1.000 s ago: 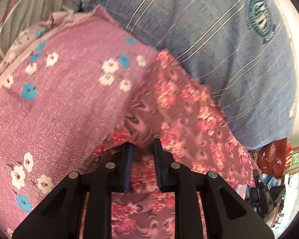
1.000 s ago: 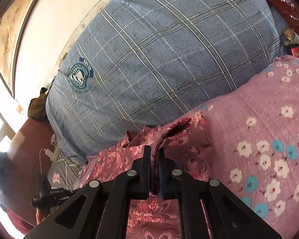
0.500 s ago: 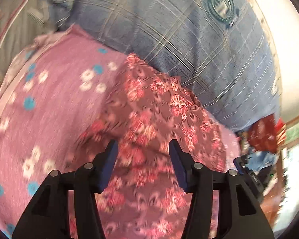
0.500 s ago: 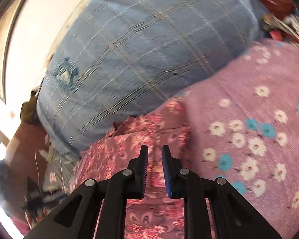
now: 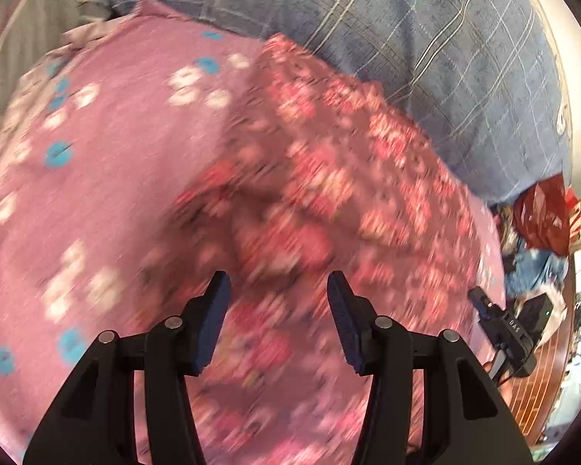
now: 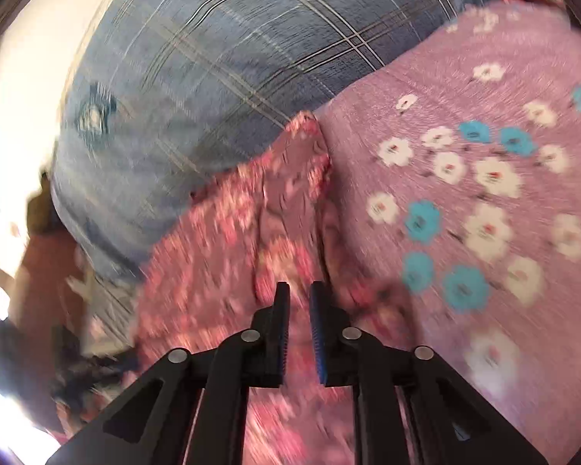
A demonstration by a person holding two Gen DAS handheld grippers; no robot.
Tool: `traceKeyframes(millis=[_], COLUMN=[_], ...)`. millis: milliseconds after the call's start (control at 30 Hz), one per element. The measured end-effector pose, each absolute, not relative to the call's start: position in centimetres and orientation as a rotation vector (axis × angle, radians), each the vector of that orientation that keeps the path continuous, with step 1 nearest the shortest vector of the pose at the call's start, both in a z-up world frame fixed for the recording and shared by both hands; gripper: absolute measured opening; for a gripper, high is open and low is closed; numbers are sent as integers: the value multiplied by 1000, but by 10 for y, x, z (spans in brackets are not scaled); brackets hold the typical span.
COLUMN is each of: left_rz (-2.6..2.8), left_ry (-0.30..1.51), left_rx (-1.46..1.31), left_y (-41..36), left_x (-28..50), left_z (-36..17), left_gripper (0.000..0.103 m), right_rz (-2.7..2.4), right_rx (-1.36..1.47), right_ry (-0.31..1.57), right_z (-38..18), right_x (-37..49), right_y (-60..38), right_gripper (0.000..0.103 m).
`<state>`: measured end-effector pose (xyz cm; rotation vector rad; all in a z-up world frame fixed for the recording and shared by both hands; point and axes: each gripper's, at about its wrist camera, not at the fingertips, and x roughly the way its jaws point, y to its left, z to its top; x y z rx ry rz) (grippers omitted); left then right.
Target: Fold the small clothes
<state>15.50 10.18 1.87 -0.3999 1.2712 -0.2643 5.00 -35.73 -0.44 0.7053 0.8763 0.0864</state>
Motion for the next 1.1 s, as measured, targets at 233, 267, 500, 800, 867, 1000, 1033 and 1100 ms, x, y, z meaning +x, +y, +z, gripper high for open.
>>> traceKeyframes(millis=[233, 267, 500, 800, 867, 1000, 1033, 1100], left_rz=[-305, -319, -389, -457, -472, -459, -440, -423], left_ry=[1355, 1366, 1455, 1519, 1533, 1549, 1567, 1572], left_rx=[-419, -422, -399, -306, -270, -236, -226, -252], left_y=[150, 153, 154, 137, 134, 134, 136, 146], left_x=[75, 66, -2, -36, -40, -44, -44, -46], left_z=[12, 11, -12, -21, -23, -27, -30, -31], left_gripper=[51, 53, 59, 66, 66, 33, 21, 18], right_rz=[68, 70, 72, 365, 396, 426, 440, 444], right_rx=[455, 441, 446, 339, 265, 196, 192, 162], right_ry=[943, 946, 1036, 1207, 1230, 1224, 1221, 1203], right_z=[0, 1, -12, -35, -38, -40, -40, -39], right_x=[-31, -46, -119, -160, -165, -168, -172, -179], right_y=[-345, -346, -357, -310, -299, -290, -289, -286], right_gripper=[30, 31, 49, 49, 48, 10, 8, 8])
